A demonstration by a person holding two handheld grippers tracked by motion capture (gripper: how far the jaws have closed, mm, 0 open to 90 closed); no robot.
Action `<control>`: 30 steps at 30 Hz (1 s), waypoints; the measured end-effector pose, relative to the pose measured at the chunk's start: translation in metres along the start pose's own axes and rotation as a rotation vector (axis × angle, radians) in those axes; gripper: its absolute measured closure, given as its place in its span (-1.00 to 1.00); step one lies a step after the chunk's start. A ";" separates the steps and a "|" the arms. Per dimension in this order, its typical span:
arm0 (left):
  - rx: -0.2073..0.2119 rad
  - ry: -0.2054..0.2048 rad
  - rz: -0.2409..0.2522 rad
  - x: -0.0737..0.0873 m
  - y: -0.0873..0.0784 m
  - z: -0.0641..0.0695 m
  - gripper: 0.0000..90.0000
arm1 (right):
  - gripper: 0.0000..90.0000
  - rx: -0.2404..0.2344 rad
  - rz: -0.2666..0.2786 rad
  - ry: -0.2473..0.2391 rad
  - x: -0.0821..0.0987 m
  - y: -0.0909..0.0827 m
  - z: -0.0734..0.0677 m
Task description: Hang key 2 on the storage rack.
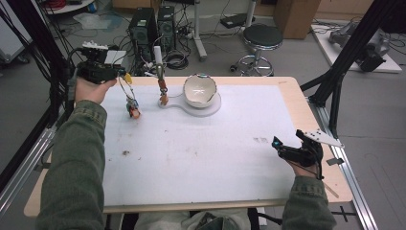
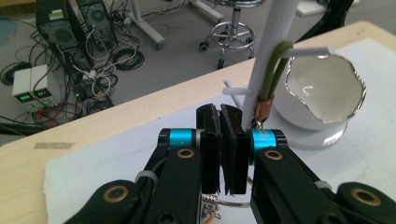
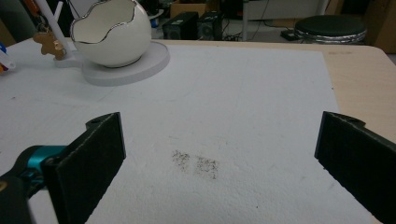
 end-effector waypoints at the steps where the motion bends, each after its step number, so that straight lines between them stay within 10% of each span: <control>1: -0.002 -0.007 0.005 -0.001 0.000 -0.001 0.92 | -0.98 0.000 0.000 0.002 0.000 0.000 0.000; 30: -0.039 -0.047 0.027 -0.055 0.024 -0.003 0.92 | -0.98 0.004 0.005 0.016 0.002 0.000 0.006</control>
Point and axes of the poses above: each handheld gripper's, and its own axes: y roughly forward along the jaws, x roughly out of its underside, z roughly to its right, the point moved 5 cm from there along y, roughly forward along the jaws, and after that the axes turned 1 degree about -z, right-handed, at the moved point
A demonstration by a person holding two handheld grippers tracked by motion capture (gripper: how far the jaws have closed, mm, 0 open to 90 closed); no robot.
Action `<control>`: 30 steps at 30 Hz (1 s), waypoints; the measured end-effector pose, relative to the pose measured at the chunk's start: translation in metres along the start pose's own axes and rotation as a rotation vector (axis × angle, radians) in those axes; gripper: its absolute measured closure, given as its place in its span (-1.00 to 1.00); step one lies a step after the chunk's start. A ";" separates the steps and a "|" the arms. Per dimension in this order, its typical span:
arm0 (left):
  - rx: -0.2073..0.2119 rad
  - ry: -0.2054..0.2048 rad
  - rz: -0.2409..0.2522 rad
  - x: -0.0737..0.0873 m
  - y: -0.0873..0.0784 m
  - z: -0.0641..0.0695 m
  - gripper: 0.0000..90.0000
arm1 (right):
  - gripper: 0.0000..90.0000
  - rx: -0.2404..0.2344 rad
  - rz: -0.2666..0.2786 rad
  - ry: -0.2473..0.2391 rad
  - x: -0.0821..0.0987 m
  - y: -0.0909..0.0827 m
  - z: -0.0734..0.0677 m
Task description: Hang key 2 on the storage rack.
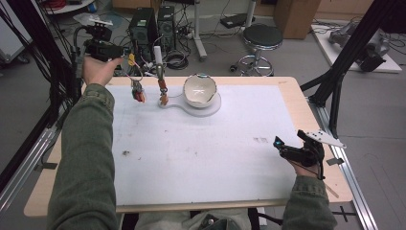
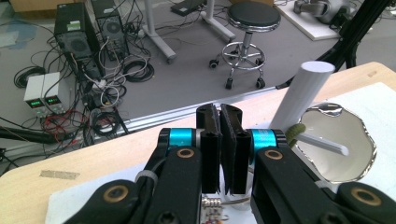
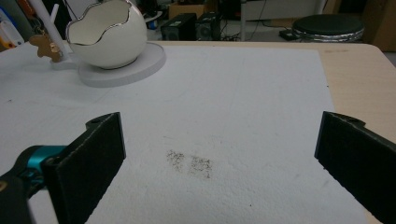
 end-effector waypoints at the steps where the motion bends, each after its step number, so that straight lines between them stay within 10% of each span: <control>1: 0.006 -0.001 -0.004 0.001 0.002 0.000 0.92 | -0.98 0.000 -0.001 0.001 0.000 0.000 0.000; 30: 0.065 -0.002 0.031 -0.002 0.048 0.016 0.92 | -0.98 0.003 -0.004 -0.001 0.003 -0.004 0.002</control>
Point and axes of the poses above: each handheld gripper's, and its own axes: y roughly forward along the jaws, x roughly out of its underside, z roughly to its right, the point moved 5 cm from there along y, roughly forward along the jaws, and after that the axes turned 1 degree about -z, right-handed, at the moved point
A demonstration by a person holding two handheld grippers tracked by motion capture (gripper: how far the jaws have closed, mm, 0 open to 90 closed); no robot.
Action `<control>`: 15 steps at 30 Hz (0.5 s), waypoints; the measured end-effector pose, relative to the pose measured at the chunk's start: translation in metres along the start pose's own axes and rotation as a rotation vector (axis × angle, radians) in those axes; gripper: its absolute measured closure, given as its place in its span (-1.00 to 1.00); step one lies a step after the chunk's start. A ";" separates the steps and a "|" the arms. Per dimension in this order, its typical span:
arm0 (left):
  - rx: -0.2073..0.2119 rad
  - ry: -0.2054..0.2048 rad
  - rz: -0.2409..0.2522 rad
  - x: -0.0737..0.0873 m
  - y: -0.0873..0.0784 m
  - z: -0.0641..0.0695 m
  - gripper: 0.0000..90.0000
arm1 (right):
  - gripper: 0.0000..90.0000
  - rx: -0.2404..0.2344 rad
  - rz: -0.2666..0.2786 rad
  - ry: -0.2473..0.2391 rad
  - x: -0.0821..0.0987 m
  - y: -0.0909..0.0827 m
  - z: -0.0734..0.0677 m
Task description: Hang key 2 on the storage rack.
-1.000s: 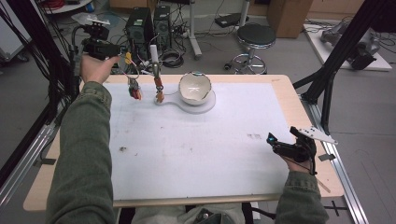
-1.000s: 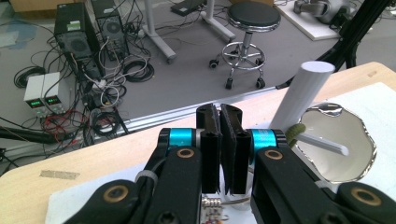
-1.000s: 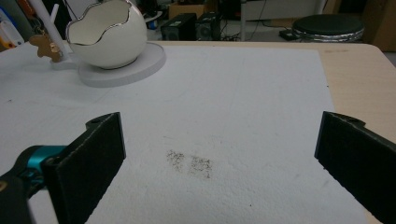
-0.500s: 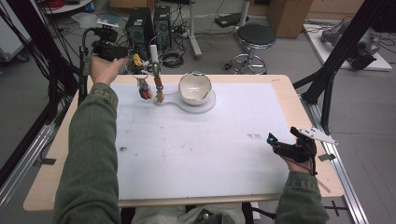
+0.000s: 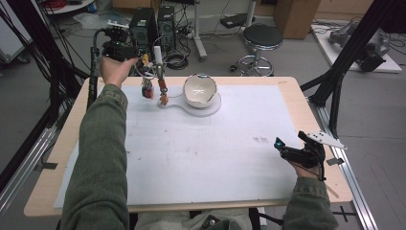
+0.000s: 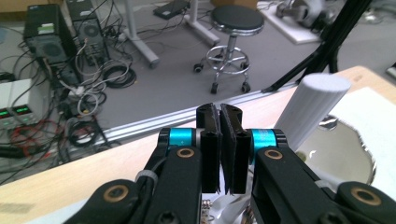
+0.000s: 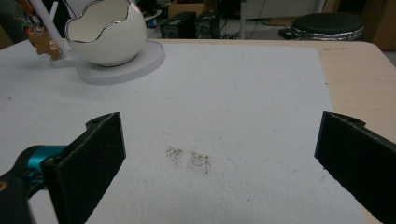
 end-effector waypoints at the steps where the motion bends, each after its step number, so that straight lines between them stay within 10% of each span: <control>1: 0.002 -0.002 -0.001 0.000 0.002 0.001 0.92 | -0.98 0.004 0.002 -0.001 0.000 -0.001 0.001; 15: 0.031 0.002 -0.048 0.008 0.020 0.012 0.92 | -0.98 0.004 0.002 0.006 0.001 -0.001 0.001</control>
Point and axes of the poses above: each handheld gripper's, and its own axes: y roughly forward along the jaws, x roughly out of its underside, z roughly to its right, the point moved 5 cm from there along y, roughly forward along the jaws, and after that the axes turned 1 degree about -z, right-handed, at the moved point
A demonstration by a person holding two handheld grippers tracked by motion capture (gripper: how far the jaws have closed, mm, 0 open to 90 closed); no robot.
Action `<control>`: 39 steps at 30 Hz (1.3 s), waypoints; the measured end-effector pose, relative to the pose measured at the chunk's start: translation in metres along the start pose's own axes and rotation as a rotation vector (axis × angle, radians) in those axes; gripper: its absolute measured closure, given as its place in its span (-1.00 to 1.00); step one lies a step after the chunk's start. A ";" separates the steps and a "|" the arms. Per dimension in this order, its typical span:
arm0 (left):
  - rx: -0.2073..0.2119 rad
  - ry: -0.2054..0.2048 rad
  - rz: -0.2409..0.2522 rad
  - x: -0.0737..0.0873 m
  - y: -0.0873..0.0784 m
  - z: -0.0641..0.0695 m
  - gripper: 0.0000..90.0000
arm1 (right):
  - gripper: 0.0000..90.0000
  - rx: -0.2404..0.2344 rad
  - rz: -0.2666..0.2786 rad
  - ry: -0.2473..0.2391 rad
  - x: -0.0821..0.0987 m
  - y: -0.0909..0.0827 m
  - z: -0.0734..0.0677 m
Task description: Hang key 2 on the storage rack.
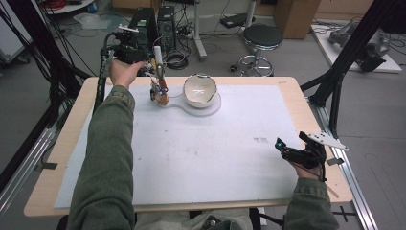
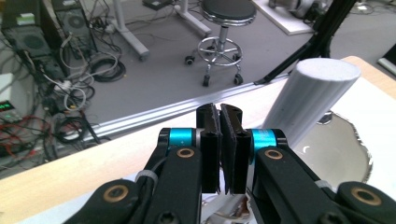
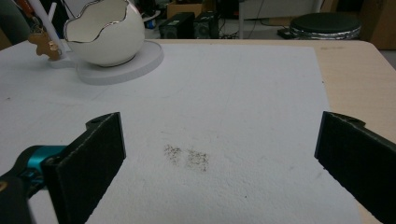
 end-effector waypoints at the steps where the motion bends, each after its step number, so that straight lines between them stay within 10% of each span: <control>1: -0.001 0.001 -0.001 0.000 0.000 0.001 0.92 | -0.98 0.001 0.001 0.002 0.000 0.000 0.000; 10: 0.059 -0.067 -0.054 0.006 0.003 0.002 0.89 | -0.98 -0.006 0.002 0.001 -0.001 0.003 -0.001; 23: 0.029 -0.164 0.054 0.005 -0.015 -0.016 -0.07 | -0.98 -0.012 -0.002 -0.006 -0.002 0.005 -0.003; 31: -0.107 -0.043 0.055 0.009 -0.022 -0.017 -0.43 | -0.98 -0.014 -0.002 -0.001 -0.002 0.006 -0.003; 39: -0.091 -0.098 0.035 0.017 -0.029 -0.022 -0.96 | -0.98 -0.017 -0.004 -0.002 -0.002 0.008 -0.004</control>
Point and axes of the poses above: each handheld gripper's, and its own axes: y roughly forward along the jaws, x roughly out of its underside, z roughly to its right, the point moved 5 cm from there along y, roughly forward along the jaws, and after that the axes turned 1 degree about -z, right-handed, at the moved point
